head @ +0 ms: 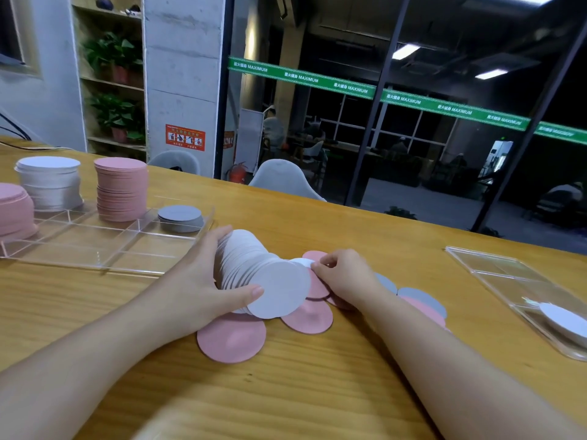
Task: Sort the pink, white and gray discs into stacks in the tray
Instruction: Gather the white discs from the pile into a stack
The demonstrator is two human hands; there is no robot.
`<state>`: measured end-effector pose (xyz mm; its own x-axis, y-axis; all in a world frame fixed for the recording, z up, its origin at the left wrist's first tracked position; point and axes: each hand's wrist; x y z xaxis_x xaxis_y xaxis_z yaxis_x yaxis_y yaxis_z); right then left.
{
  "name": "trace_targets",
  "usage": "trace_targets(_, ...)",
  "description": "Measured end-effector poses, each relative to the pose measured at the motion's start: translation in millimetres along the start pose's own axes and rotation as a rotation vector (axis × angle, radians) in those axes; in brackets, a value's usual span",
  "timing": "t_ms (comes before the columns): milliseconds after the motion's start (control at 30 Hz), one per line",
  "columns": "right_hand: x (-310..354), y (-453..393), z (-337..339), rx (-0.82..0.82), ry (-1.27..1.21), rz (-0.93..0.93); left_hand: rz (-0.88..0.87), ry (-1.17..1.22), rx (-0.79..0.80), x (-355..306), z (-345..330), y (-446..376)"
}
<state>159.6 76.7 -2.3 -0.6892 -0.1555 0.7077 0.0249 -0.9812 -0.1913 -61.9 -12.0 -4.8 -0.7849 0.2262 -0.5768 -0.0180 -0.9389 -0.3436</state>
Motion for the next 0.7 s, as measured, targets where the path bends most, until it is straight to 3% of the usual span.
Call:
trace_targets(167, 7.4, 1.0, 14.1, 0.203, -0.02, -0.088, 0.007, -0.008, -0.001, 2.3, 0.7, 0.3)
trace_targets(300, 11.7, 5.5, 21.1, 0.272, -0.035, -0.113, 0.008, -0.015, -0.002, 1.4, 0.5, 0.1)
trace_targets(533, 7.4, 2.3, 24.4, 0.162, -0.34, -0.104, 0.009, -0.023, 0.006, 0.8, 0.9, 0.1)
trace_targets(700, 9.5, 2.3, 38.8, 0.121, -0.423, 0.096, 0.013, -0.02, 0.001, 0.3, -0.3, -0.2)
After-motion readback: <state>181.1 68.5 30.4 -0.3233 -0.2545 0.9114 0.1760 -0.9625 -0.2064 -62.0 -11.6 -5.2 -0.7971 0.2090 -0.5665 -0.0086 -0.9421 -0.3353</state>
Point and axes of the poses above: each hand's wrist, its own y-axis away from the middle knuckle, its own z-axis out of the back of the hand, x = y × z, and after that the axes turned 15 degrees about -y, right-handed
